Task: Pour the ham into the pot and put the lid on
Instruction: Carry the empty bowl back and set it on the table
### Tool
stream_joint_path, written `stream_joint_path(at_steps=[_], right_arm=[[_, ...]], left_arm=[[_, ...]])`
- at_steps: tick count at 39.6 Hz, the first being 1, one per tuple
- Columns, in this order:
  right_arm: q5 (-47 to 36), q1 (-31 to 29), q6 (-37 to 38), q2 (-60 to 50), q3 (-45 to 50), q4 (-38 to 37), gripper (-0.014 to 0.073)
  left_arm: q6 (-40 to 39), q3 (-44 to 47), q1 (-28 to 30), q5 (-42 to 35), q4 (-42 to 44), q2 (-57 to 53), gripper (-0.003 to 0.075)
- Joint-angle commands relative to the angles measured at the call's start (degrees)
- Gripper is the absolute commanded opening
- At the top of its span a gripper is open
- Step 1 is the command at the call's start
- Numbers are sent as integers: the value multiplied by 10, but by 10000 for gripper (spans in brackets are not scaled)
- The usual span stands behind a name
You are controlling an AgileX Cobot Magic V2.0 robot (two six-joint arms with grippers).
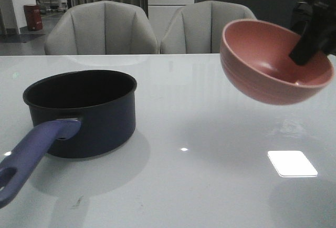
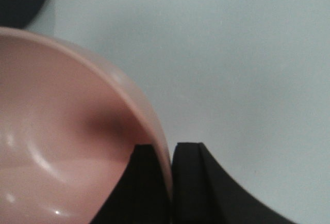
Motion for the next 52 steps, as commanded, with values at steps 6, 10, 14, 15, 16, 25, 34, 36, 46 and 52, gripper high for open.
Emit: stream_joint_path(at_steps=[6,10,14,15,16,25,34,36,46,52], right_arm=[[15,-4,78,23,-15,-66,172],[20,-4,88,36,-15,-73,218],[28,-4,93,50,-15,-73,274],[28,-4,95,53,-15,-73,292],[28,-4,98,55,-15,-73,311],[27,-2,99,57,-16,-87,531],[42,-2,98,37,-41,-130,532],[38,-2,98,16,-41,-133,532],[-50,-2,98,-130,21,-103,532],[-159,-2,96,-234,103,-81,532]], left_arm=[[-1,-16,-5,-46,-2,2,430],[-1,-16,-5,-46,-2,2,430],[-1,-16,-5,-46,-2,2,430],[-1,-16,-5,-46,-2,2,430],[-1,-16,-5,-46,-2,2,430],[-1,-16,-5,-46,-2,2,430],[-1,-16,-5,-46,-2,2,430],[-1,-16,-5,-46,-2,2,430],[-1,-16,-5,-46,-2,2,430],[-1,-16,-5,-46,-2,2,430]])
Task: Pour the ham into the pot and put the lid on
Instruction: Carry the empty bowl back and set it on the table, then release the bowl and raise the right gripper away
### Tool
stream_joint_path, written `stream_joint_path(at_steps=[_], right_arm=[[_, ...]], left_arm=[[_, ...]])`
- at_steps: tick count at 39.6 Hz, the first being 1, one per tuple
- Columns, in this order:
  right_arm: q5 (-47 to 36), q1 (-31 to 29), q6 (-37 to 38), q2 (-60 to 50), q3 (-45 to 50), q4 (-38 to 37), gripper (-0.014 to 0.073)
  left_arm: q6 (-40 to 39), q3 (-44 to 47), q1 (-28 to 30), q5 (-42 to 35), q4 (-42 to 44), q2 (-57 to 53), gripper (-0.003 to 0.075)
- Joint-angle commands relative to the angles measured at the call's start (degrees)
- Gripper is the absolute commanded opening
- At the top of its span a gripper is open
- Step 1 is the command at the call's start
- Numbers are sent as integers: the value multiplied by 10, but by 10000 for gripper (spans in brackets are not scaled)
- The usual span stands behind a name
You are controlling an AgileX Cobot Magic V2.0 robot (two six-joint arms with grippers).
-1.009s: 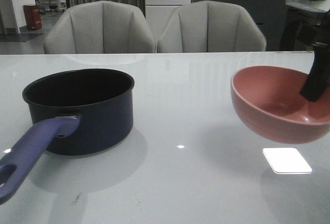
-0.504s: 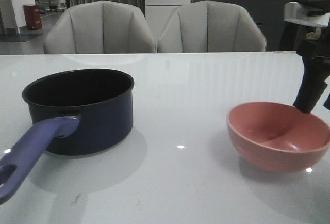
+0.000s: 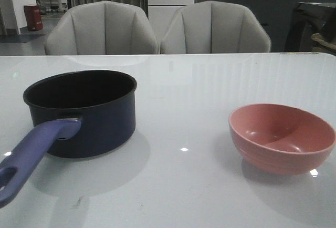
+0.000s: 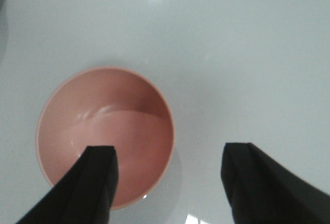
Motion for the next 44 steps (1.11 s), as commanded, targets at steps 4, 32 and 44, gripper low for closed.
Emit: stream_joint_path(at_steps=[4,32,44], right_arm=[[-153,14,-4,-128,83,27,532],[-510,171,-4,-513,420,41,532],[-542,185,-4,-547,466,41,393]], left_arm=[[-1,-16,-5,-46,-2,2,430],[-1,-16,-5,-38,-2,2,430],[-1,-16,-5,-35,-2,2,430]])
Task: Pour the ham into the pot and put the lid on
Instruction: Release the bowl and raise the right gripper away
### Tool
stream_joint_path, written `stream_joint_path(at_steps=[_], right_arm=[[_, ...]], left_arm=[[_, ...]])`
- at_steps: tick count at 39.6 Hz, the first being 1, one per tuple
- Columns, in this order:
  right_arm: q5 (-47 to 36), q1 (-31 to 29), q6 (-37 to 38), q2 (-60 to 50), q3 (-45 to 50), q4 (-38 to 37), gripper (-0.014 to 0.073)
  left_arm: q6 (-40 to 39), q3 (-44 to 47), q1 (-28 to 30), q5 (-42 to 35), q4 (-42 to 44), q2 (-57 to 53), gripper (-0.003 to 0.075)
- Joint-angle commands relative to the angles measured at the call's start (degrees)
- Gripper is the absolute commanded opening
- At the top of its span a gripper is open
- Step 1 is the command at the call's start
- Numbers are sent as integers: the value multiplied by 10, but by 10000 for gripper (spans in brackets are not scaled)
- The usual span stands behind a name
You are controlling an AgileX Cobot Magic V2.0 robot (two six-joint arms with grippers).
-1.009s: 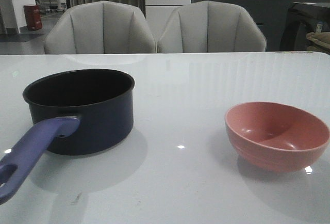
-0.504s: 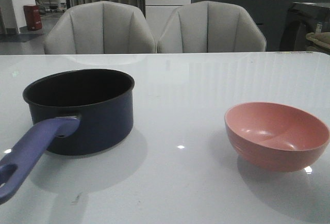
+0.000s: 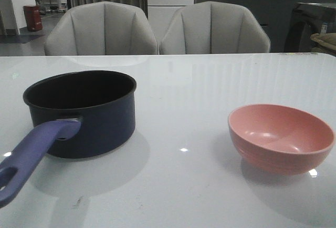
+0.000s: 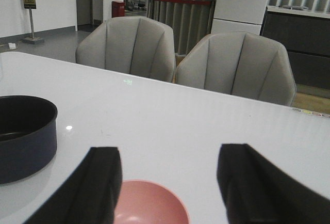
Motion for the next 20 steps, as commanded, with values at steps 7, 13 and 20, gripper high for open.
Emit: stream_joint_path(at_steps=[7,13,20], right_arm=[[-47,2,-4,4,-15,1,136],[-45,2,-4,4,-15,1,153],[-45,2,-4,4,-15,1,153]], left_arm=[[-1,-16,-5,-38,-2,2,430],[-1,-16,-5,-38,-2,2,430],[-1,-16,-5,-39,-2,2,430]])
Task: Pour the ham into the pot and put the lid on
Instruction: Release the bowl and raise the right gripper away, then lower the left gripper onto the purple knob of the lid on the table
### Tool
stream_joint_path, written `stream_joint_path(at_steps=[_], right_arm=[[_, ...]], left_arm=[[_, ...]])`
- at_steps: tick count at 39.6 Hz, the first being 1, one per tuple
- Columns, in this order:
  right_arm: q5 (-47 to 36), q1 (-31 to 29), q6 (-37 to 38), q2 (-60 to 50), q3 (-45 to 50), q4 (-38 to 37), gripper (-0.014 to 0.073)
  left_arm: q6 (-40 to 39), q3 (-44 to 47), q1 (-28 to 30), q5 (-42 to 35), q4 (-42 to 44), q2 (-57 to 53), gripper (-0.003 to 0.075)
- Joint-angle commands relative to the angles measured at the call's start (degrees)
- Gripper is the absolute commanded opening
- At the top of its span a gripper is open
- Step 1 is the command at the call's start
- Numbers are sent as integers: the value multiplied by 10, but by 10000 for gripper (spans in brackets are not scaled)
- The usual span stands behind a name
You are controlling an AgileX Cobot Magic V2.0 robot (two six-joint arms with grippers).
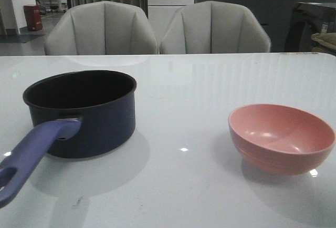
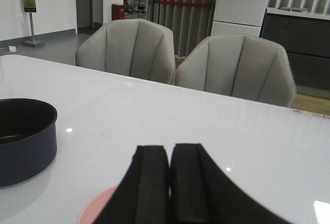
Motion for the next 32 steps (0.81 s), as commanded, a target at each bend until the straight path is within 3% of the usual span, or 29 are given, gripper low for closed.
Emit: stream_joint_path(at_steps=[1,10,21,32], right_arm=[[-44,-1,-4,4,-15,-1,153],[-44,-1,-4,4,-15,-1,153],[-44,-1,-4,4,-15,-1,153],[-44,-1,-4,4,-15,-1,153]], left_arm=[[-1,-16,-5,-41,-2,2,430],[-1,-52,8,-5,-1,8,443],[-1,-141,35,103,-1,79,594],[-30,-226,70,205,-5,176,598]])
